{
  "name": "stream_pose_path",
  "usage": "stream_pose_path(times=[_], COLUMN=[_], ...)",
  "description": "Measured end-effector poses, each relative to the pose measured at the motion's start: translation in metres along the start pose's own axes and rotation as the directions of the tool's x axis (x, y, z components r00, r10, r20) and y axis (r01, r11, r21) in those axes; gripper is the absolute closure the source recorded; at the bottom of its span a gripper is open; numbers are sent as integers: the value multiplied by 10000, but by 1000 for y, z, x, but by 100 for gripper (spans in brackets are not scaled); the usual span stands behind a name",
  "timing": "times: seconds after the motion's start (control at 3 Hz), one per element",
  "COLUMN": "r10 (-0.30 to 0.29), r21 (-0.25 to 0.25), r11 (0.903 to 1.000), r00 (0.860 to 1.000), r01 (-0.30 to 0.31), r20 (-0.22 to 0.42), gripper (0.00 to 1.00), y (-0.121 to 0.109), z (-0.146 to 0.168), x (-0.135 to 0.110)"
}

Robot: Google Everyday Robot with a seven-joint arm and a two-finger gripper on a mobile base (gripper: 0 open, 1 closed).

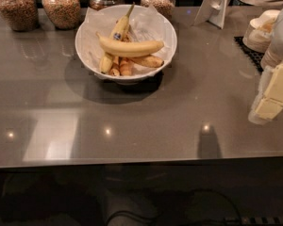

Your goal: Pick banana from white bowl

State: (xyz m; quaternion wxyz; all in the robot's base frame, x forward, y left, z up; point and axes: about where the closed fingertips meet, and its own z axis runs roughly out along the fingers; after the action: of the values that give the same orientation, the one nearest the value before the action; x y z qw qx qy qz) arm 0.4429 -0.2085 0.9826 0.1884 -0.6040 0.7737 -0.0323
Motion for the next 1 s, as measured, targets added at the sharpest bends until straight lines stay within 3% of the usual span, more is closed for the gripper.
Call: stream_pose_path(times=[0.33,0.67,1.0], r10=[-287,-826,-1525], r21=[397,897,1620], r11=[9989,9938,9806], r00=[9957,9773,9489], r01=[253,661,1104], r20=[886,1950,2764], gripper=[0,0,0], y=[-9,-24,-44], z=[0,3,11], x=[-24,-60,-92])
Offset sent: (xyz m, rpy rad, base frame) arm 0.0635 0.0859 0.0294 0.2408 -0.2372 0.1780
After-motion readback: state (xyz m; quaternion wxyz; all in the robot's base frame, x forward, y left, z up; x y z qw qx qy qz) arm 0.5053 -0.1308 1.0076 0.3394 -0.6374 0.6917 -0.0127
